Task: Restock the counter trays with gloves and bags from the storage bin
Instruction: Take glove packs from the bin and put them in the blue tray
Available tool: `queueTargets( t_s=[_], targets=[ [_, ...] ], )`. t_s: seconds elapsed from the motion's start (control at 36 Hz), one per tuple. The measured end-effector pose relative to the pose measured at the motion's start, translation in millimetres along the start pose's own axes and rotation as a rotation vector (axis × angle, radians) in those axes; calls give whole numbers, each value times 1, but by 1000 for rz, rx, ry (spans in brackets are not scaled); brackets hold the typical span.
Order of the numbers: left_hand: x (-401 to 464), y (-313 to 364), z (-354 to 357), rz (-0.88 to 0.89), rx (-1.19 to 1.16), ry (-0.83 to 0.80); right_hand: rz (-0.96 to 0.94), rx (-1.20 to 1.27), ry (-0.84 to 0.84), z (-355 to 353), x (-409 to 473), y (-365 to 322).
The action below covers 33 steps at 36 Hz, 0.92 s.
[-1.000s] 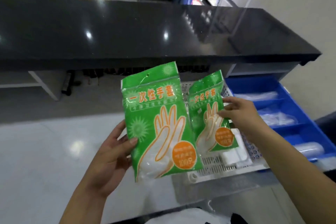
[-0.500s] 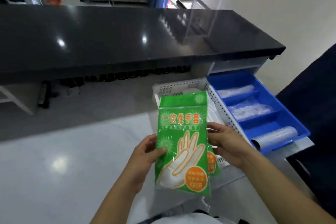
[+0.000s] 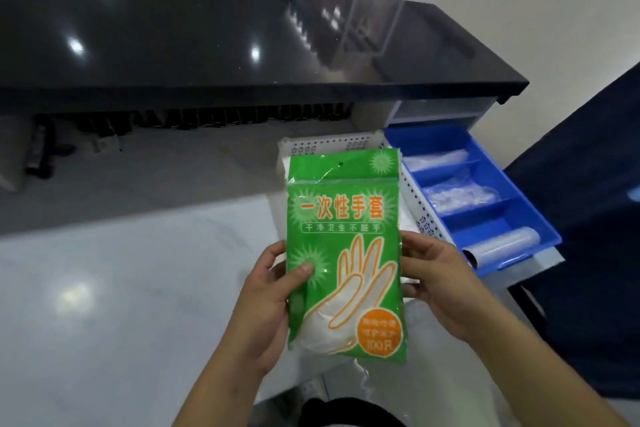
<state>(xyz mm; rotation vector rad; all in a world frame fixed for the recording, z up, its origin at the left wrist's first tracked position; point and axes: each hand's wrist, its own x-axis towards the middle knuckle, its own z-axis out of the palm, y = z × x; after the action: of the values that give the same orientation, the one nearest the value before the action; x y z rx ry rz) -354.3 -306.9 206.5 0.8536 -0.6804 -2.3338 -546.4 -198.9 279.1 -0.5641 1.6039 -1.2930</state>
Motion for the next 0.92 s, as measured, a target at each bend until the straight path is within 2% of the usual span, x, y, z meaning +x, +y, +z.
queueTargets(
  t_s=[0.14, 0.22, 0.39, 0.64, 0.83, 0.92],
  targets=[
    [-10, 5, 11, 101, -8, 23, -32, 60, -71, -11, -7, -20],
    [-11, 8, 23, 144, -27, 8, -19, -35, -176, -22, -6, -33],
    [-1, 6, 66, 201, 53, -32, 8, -81, -207, -49, 15, -42],
    [58, -13, 166, 397, 163, 44, -246, -64, -249, -148, 68, -95],
    [132, -45, 252, 513, 469, 63, -484, -78, -289, -252, 118, -141],
    [166, -66, 265, 496, 592, 174, -598, -249, -275, -288, 138, -158]
  ],
)
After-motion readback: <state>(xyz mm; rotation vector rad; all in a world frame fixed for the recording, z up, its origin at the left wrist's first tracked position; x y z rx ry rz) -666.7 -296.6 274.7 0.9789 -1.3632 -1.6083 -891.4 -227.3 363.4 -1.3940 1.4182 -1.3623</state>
